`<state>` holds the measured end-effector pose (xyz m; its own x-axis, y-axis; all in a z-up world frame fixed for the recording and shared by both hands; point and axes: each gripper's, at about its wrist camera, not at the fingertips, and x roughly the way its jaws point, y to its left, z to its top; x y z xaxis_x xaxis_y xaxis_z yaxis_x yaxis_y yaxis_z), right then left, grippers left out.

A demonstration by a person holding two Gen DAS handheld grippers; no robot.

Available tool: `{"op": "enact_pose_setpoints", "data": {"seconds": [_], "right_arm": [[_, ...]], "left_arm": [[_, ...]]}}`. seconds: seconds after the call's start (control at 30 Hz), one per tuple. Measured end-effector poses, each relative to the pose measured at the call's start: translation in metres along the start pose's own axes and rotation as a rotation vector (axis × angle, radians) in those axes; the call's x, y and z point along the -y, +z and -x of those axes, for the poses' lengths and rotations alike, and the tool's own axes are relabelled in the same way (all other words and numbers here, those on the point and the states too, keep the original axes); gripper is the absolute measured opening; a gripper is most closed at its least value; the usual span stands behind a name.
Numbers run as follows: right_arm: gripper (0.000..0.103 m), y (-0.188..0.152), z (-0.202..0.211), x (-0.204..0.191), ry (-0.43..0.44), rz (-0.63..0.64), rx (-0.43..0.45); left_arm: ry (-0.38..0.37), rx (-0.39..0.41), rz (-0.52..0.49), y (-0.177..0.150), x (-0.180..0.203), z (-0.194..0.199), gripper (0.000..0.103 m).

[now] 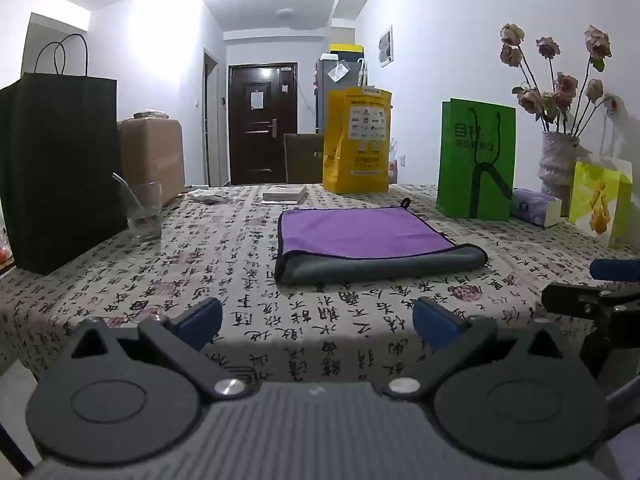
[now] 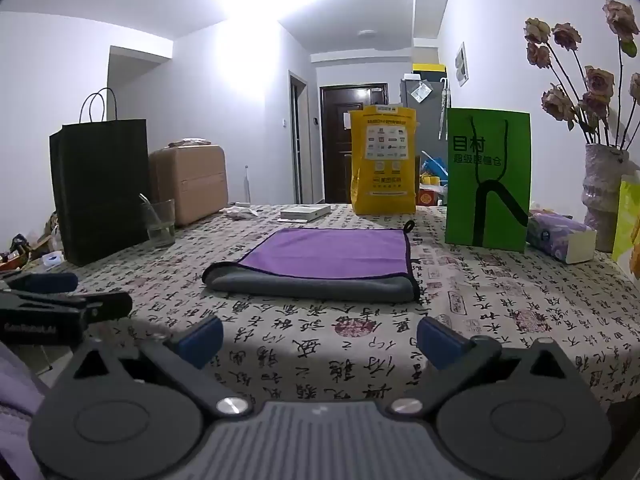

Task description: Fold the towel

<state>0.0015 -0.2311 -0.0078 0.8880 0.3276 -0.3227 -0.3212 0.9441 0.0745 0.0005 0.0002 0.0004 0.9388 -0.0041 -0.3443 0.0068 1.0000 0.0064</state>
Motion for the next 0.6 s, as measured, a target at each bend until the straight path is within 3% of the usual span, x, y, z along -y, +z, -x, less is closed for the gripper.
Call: {"op": "enact_pose_setpoints", "data": {"seconds": [0.6], "right_arm": [[0.103,0.0000,-0.0011,-0.0015,0.003,-0.006,0.002]], "left_arm": [[0.006,0.009,-0.008,-0.0003,-0.0018,-0.0001,0.103]]}}
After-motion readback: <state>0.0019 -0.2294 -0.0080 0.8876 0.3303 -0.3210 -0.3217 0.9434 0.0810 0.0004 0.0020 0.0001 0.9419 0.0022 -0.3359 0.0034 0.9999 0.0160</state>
